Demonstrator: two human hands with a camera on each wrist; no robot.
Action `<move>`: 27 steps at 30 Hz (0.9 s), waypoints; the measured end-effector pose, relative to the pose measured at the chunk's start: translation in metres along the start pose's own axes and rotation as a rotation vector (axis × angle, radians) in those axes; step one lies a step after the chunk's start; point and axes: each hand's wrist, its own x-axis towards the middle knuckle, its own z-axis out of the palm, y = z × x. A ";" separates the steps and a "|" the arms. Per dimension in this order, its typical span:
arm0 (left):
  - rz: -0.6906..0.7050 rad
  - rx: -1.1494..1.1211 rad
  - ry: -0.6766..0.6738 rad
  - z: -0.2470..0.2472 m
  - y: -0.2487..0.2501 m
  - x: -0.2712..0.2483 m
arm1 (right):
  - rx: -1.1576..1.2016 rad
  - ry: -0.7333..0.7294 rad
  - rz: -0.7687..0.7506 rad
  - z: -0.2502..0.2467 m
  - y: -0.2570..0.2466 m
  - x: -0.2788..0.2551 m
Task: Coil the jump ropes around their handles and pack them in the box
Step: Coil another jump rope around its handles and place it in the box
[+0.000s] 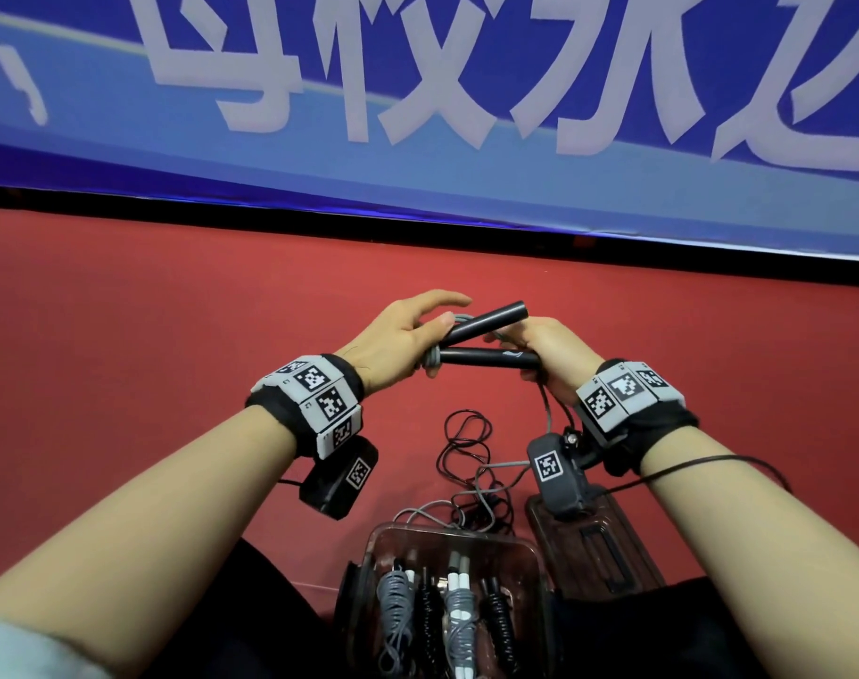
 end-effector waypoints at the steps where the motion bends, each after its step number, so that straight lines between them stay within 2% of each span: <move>1: 0.000 -0.021 -0.001 0.000 0.000 0.000 | 0.053 -0.029 0.028 0.000 0.001 0.000; 4: 0.002 -0.120 0.025 -0.002 0.000 0.002 | 0.170 -0.128 0.073 0.000 0.005 -0.003; 9: -0.076 -0.259 0.182 -0.007 -0.002 0.011 | -0.115 -0.199 -0.003 0.008 0.001 -0.010; 13: -0.132 -0.247 0.293 -0.010 -0.009 0.014 | -0.243 -0.152 -0.061 0.017 -0.006 -0.012; 15: -0.168 -0.228 0.349 -0.011 -0.011 0.015 | -0.299 -0.107 -0.136 0.020 -0.008 -0.014; 18: -0.263 -0.162 0.419 -0.012 -0.016 0.017 | -0.445 -0.065 -0.330 0.026 -0.009 -0.019; 20: -0.320 -0.135 0.427 -0.012 -0.017 0.017 | -0.492 -0.064 -0.425 0.030 -0.011 -0.023; 27: -0.355 -0.073 0.389 -0.013 -0.023 0.015 | -0.548 -0.041 -0.539 0.029 -0.010 -0.025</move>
